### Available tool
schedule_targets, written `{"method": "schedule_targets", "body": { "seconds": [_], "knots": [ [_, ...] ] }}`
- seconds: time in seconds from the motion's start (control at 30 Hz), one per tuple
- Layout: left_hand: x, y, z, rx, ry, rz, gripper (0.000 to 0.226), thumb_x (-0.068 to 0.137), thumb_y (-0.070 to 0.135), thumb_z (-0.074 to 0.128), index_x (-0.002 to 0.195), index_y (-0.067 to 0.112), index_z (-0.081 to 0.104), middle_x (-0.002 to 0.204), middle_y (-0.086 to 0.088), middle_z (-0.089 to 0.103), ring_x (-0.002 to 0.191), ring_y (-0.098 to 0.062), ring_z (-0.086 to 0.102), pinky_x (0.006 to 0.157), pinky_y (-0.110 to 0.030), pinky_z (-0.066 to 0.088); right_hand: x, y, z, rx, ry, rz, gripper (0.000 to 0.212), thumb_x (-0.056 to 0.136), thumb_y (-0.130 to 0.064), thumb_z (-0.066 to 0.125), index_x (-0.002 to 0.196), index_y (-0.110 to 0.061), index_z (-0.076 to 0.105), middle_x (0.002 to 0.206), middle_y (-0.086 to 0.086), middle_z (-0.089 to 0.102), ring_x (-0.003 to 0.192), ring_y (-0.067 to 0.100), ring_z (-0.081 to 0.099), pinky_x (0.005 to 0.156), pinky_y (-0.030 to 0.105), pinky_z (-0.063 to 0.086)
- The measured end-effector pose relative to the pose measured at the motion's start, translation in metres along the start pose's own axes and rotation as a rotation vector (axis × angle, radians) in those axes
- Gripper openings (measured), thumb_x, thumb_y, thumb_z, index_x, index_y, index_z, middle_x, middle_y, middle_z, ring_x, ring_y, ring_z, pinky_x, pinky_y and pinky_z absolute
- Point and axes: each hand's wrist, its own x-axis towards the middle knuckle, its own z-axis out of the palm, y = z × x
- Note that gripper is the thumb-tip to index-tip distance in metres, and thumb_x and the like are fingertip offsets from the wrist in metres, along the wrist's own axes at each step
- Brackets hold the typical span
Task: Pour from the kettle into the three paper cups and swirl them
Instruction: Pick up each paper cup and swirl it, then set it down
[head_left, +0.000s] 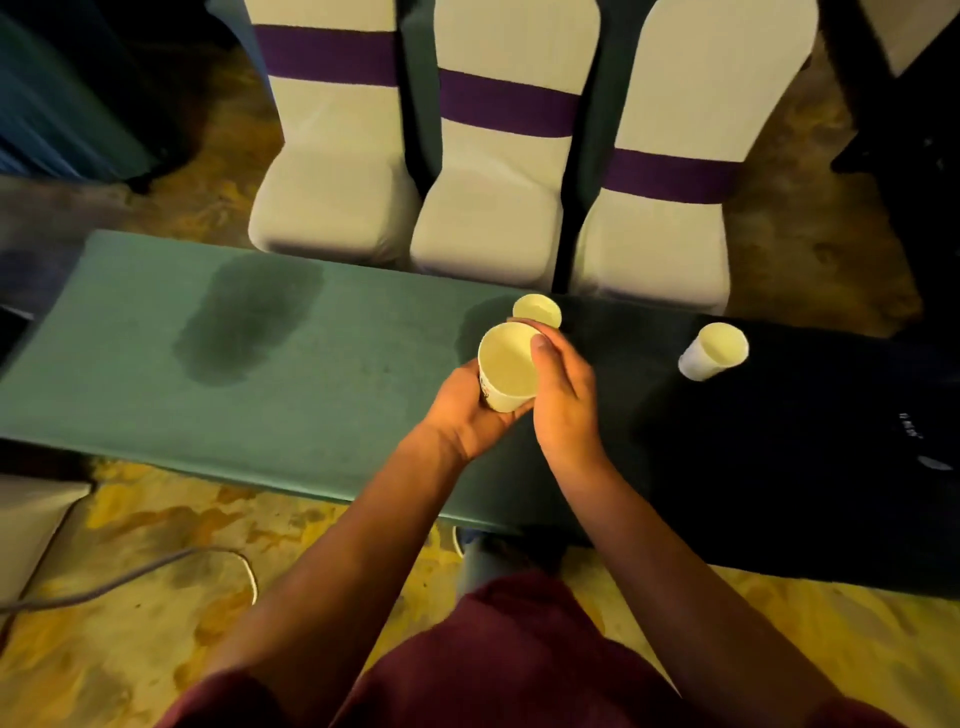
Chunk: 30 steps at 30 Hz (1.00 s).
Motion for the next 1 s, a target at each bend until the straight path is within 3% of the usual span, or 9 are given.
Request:
{"method": "schedule_targets", "body": {
  "seconds": [0.2, 0.33, 0.43, 0.57, 0.7, 0.87, 1.0],
  "knots": [
    [0.010, 0.062, -0.044, -0.052, 0.056, 0.055, 0.029, 0.105, 0.022, 0.038, 0.104, 0.006, 0.062, 0.081, -0.013, 0.074, 0.069, -0.023, 0.073, 0.056, -0.029, 0.060, 0.022, 0.020, 0.077, -0.013, -0.037, -0.009, 0.030, 0.098, -0.022, 0.046, 0.112, -0.015, 0.072, 0.111, -0.002, 0.073, 0.104, 0.003, 0.065, 0.092, 0.019, 0.048],
    [0.035, 0.110, -0.080, -0.037, 0.104, 0.089, 0.026, 0.104, 0.021, 0.039, 0.110, 0.007, 0.060, 0.095, -0.013, 0.066, 0.086, -0.025, 0.065, 0.059, -0.029, 0.061, 0.046, 0.040, 0.133, -0.052, -0.038, -0.018, 0.032, 0.100, -0.024, 0.046, 0.116, -0.015, 0.072, 0.116, 0.000, 0.073, 0.108, 0.008, 0.066, 0.095, 0.025, 0.050],
    [0.046, 0.148, -0.100, -0.019, 0.142, 0.089, 0.025, 0.104, 0.022, 0.040, 0.107, 0.007, 0.060, 0.090, -0.013, 0.067, 0.083, -0.024, 0.064, 0.056, -0.027, 0.060, 0.065, 0.049, 0.173, -0.043, -0.025, -0.006, 0.030, 0.101, -0.022, 0.045, 0.114, -0.016, 0.072, 0.113, -0.004, 0.073, 0.105, 0.004, 0.066, 0.095, 0.025, 0.051],
    [0.057, 0.196, -0.123, -0.025, 0.166, 0.108, 0.025, 0.103, 0.022, 0.040, 0.103, 0.008, 0.061, 0.091, -0.013, 0.067, 0.084, -0.024, 0.064, 0.062, -0.027, 0.059, 0.086, 0.057, 0.225, -0.044, -0.018, 0.011, 0.030, 0.102, -0.020, 0.046, 0.113, -0.014, 0.073, 0.115, 0.002, 0.074, 0.106, 0.011, 0.067, 0.094, 0.026, 0.052],
    [0.071, 0.237, -0.147, -0.053, 0.193, 0.127, 0.026, 0.102, 0.021, 0.041, 0.099, 0.007, 0.063, 0.079, -0.011, 0.073, 0.070, -0.022, 0.072, 0.062, -0.027, 0.060, 0.105, 0.062, 0.271, -0.057, -0.024, 0.019, 0.029, 0.103, -0.019, 0.046, 0.114, -0.014, 0.073, 0.112, -0.001, 0.073, 0.103, 0.007, 0.067, 0.094, 0.025, 0.052],
    [0.083, 0.282, -0.168, -0.024, 0.247, 0.145, 0.026, 0.103, 0.021, 0.040, 0.100, 0.009, 0.063, 0.081, -0.010, 0.072, 0.079, -0.022, 0.067, 0.067, -0.028, 0.058, 0.126, 0.072, 0.315, -0.092, -0.039, 0.020, 0.031, 0.105, -0.018, 0.044, 0.118, -0.010, 0.071, 0.113, -0.001, 0.071, 0.104, 0.006, 0.065, 0.093, 0.020, 0.050],
    [0.087, 0.314, -0.188, -0.007, 0.282, 0.116, 0.023, 0.102, 0.017, 0.042, 0.099, 0.007, 0.063, 0.088, -0.013, 0.068, 0.083, -0.024, 0.064, 0.067, -0.029, 0.058, 0.135, 0.084, 0.348, -0.161, -0.052, 0.036, 0.031, 0.105, -0.019, 0.042, 0.120, -0.013, 0.069, 0.112, -0.005, 0.069, 0.099, -0.010, 0.061, 0.088, 0.012, 0.047]
  ]
}}
